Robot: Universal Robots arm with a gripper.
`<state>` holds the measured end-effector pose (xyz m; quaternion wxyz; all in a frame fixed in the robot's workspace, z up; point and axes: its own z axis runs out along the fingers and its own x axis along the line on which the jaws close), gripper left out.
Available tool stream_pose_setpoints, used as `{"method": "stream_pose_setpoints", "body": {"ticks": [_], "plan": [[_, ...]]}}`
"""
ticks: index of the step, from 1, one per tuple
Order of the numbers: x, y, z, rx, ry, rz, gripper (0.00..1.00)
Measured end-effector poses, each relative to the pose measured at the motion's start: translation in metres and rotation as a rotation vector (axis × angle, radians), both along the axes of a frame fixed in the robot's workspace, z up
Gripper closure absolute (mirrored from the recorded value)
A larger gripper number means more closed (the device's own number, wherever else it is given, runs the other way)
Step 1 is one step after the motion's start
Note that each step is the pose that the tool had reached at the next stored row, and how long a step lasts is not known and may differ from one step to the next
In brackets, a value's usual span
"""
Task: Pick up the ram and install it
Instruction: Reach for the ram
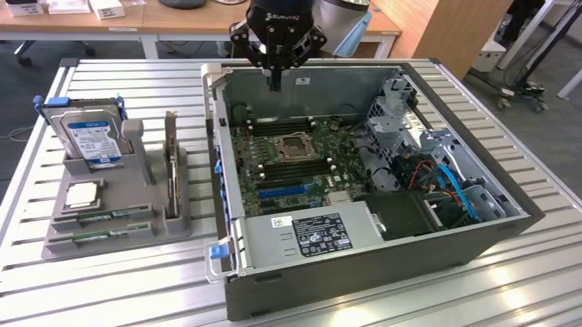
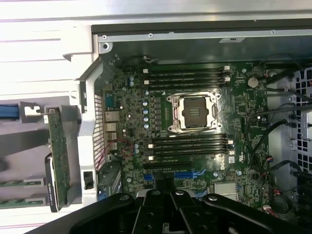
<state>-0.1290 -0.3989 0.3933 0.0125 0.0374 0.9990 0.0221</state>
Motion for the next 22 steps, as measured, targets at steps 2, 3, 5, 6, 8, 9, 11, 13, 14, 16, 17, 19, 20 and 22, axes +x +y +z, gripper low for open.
{"method": "stream_pose_setpoints", "body": {"ticks": [2,3,5,6,8,9,11,13,14,16,17,19,20,22], "plan": [[-0.003,0.0000,0.0000,0.0000,0.0000,0.000,0.90],[-0.004,0.0000,0.0000,0.0000,0.0000,0.000,0.90],[-0.006,0.0000,0.0000,0.0000,0.0000,0.000,0.90],[-0.008,0.0000,0.0000,0.0001,0.0000,0.000,0.90],[-0.010,0.0000,0.0000,0.0001,0.0000,0.000,0.90],[-0.012,0.0000,0.0000,0.0000,0.0000,0.000,0.90],[-0.015,0.0000,0.0000,0.0000,0.0000,0.000,0.90],[-0.018,0.0000,0.0000,0.0000,0.0000,0.000,0.90],[-0.019,0.0000,0.0000,0.0000,0.0000,0.000,0.90],[-0.022,0.0000,0.0000,0.0000,0.0000,0.000,0.90],[-0.024,0.0000,0.0000,0.0000,0.0001,0.000,0.90],[-0.027,0.0000,0.0000,0.0000,0.0000,0.000,0.90],[-0.029,0.0000,-0.0001,0.0000,0.0000,0.000,0.90],[-0.032,0.0000,-0.0001,0.0000,0.0000,0.000,0.90]]}}
